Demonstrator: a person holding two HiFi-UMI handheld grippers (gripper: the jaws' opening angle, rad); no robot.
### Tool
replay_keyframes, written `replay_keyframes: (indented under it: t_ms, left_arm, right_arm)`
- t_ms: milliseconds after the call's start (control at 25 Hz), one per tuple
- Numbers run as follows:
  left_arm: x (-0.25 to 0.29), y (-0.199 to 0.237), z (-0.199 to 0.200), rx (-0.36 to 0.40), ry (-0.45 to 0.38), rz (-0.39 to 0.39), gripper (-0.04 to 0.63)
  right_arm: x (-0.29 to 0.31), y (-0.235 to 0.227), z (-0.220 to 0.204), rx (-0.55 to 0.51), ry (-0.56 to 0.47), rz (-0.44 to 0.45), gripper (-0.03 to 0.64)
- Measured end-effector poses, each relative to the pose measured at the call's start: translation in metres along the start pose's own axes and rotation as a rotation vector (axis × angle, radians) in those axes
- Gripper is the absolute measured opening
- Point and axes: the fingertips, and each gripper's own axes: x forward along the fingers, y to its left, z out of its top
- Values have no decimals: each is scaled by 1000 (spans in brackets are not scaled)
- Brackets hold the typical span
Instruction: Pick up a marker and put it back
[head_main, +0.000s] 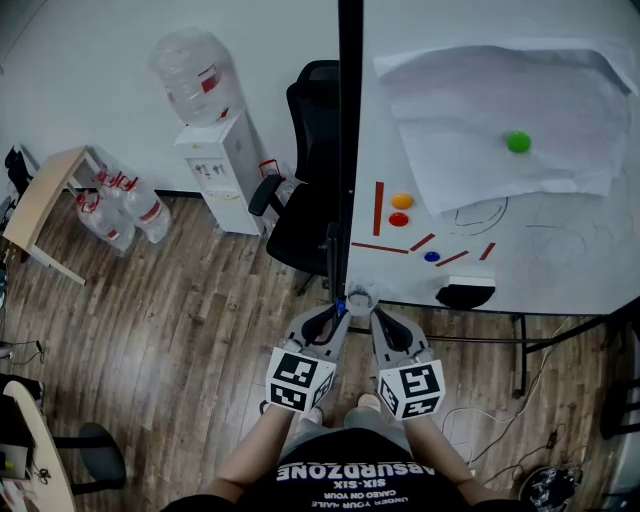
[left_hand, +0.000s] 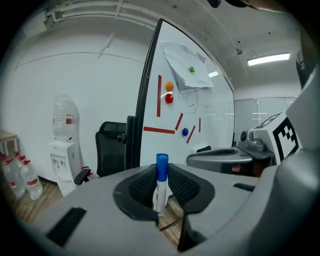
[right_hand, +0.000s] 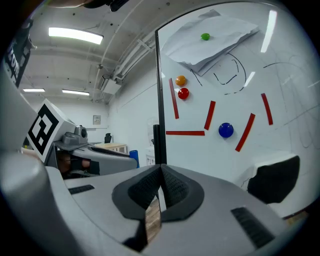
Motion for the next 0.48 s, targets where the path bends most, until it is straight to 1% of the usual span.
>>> replay_keyframes:
  t_ms: [200,480]
  left_arm:
    - [1,-3,-8,7,22,-3,75]
    - [0,-7,-9,-3,24,-18,75]
  right_arm:
    - [-1,0,0,0,0,-1,-2]
    - [-4,1,0,-1,0,-1,-2]
